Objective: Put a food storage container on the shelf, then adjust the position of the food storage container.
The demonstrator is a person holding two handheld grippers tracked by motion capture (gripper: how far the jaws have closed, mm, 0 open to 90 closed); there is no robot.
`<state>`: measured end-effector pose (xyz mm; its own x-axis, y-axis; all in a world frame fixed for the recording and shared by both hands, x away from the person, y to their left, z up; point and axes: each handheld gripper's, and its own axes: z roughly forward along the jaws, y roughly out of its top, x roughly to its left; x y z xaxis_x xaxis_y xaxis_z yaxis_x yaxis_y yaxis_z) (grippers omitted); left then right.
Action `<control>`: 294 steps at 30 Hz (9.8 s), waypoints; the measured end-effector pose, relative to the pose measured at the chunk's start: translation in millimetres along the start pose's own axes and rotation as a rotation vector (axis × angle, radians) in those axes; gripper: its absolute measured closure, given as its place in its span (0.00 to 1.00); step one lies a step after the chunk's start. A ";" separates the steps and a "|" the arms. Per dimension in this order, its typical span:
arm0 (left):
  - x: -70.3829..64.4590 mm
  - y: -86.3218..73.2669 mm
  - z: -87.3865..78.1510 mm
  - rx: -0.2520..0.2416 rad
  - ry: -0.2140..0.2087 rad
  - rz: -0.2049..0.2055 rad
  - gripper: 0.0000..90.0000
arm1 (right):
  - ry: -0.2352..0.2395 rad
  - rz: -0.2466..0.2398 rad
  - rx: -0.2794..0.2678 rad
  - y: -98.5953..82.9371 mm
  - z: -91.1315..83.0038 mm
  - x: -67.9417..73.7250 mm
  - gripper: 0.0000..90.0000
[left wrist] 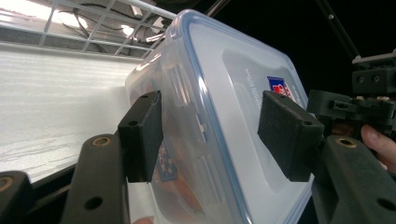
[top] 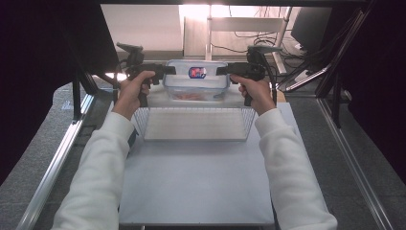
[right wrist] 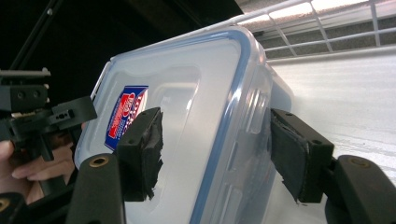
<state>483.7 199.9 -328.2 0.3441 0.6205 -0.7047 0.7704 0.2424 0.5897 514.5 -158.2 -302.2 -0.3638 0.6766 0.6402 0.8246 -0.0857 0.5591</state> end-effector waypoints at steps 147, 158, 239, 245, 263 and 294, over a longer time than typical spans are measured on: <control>201.5 -89.6 -84.0 0.252 0.679 0.329 1.00 | -0.096 -0.455 0.035 -273.8 -69.7 -98.0 0.30; 194.8 -96.3 -83.7 0.304 0.604 0.392 1.00 | -0.094 -0.456 0.034 -273.9 -70.0 -97.6 0.30; 125.7 -240.7 -136.1 0.378 0.628 0.271 0.99 | -0.092 -0.468 0.052 -275.7 -66.7 -89.7 0.30; 128.7 -238.5 -133.3 0.369 0.608 0.247 0.99 | -0.094 -0.468 0.055 -275.1 -66.2 -90.3 0.30; 110.9 -237.7 -97.1 0.397 0.516 0.280 1.00 | -0.097 -0.456 0.065 -274.8 -65.9 -91.0 0.30; 84.7 -239.1 -43.7 0.403 0.427 0.322 1.00 | -0.104 -0.459 0.070 -275.4 -64.6 -90.8 0.30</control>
<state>305.2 227.1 -511.6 0.4116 0.8759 -0.2518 0.8338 -0.2503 0.4920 292.4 -243.2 -480.3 -0.6552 0.7027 0.2775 0.6174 0.2864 0.7326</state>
